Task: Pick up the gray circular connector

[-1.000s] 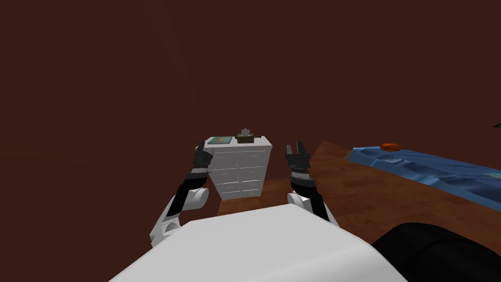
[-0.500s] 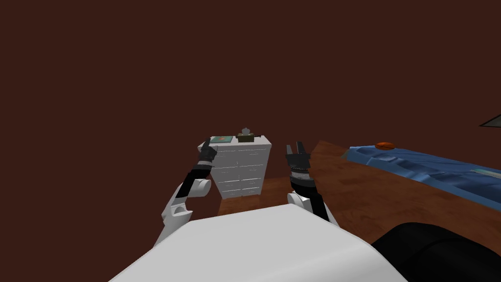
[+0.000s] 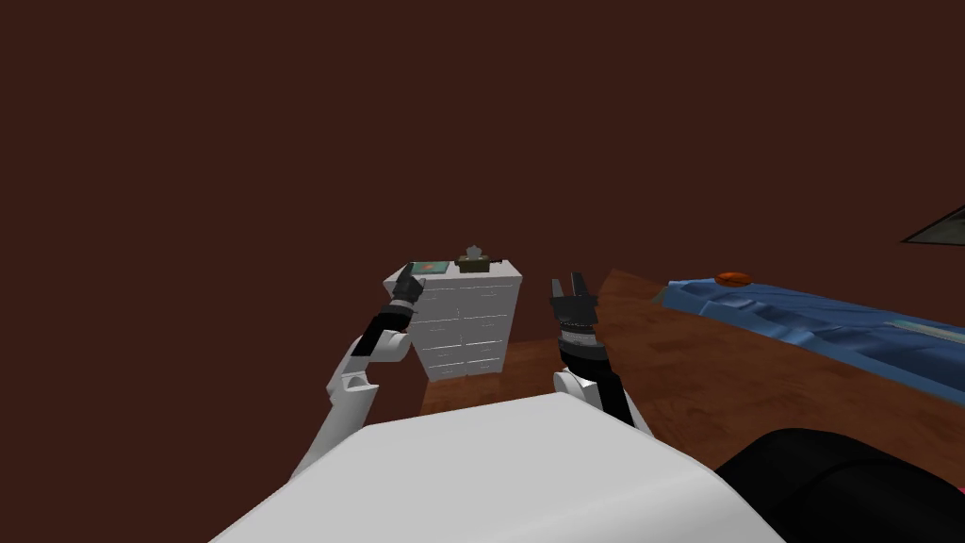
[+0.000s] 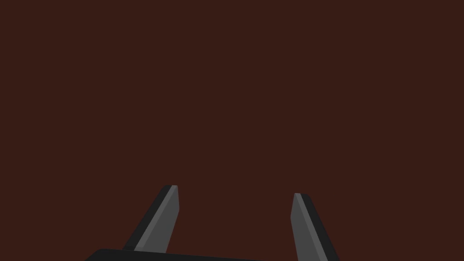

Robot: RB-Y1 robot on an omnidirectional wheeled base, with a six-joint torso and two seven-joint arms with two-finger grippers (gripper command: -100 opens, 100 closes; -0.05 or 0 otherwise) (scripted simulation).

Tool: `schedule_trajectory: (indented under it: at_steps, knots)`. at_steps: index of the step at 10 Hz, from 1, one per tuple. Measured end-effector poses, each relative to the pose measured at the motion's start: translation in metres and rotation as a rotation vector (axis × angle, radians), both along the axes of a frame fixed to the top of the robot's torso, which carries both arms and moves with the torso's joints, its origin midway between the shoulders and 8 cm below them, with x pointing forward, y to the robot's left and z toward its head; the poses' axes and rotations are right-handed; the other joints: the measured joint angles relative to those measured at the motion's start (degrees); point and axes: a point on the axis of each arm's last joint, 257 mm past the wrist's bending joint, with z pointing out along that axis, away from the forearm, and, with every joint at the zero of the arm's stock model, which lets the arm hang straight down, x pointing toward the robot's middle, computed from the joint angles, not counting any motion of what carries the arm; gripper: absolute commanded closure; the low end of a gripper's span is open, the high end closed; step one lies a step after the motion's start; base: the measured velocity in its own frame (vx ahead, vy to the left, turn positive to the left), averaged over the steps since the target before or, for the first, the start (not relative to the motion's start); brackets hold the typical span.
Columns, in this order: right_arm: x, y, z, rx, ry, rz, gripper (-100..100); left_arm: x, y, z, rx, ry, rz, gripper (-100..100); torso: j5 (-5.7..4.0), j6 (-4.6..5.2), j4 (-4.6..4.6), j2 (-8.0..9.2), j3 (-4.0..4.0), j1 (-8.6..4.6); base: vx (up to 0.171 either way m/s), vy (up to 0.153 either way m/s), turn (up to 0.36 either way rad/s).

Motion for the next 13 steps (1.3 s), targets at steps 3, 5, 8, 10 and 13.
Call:
schedule_trajectory:
  at_steps: [3, 5, 8, 10, 13]
  knots:
    - [0.0, 0.0, 0.0, 0.0, 0.0, 0.0, 0, 0.023, -0.004, 0.002, -0.005, 0.048, -0.019, -100, -0.01, 0.0, -0.01, -0.05, -0.03, -0.02, -0.02, 0.014, -0.02]
    - [0.0, 0.0, 0.0, 0.0, 0.0, 0.0, 0, 0.041, -0.011, 0.002, -0.012, 0.092, -0.035, -100, 0.0, 0.0, -0.01, -0.04, -0.03, 0.0, -0.024, 0.024, -0.032]
    - [0.0, 0.0, 0.0, 0.0, 0.0, 0.0, 0, 0.069, -0.019, -0.005, -0.021, 0.164, -0.053, -100, 0.0, -0.01, -0.01, -0.07, -0.04, 0.0, -0.015, 0.018, -0.02]
    - [0.0, 0.0, 0.0, 0.0, 0.0, 0.0, 0, 0.083, -0.025, -0.002, -0.023, 0.198, -0.063, -100, 0.0, -0.01, -0.03, -0.1, -0.06, -0.02, -0.009, 0.018, -0.03]
    - [0.0, 0.0, 0.0, 0.0, 0.0, 0.0, 0, 0.101, -0.033, -0.001, -0.03, 0.25, -0.076, -100, -0.01, -0.01, -0.03, -0.11, -0.06, -0.03, -0.006, 0.015, -0.021]
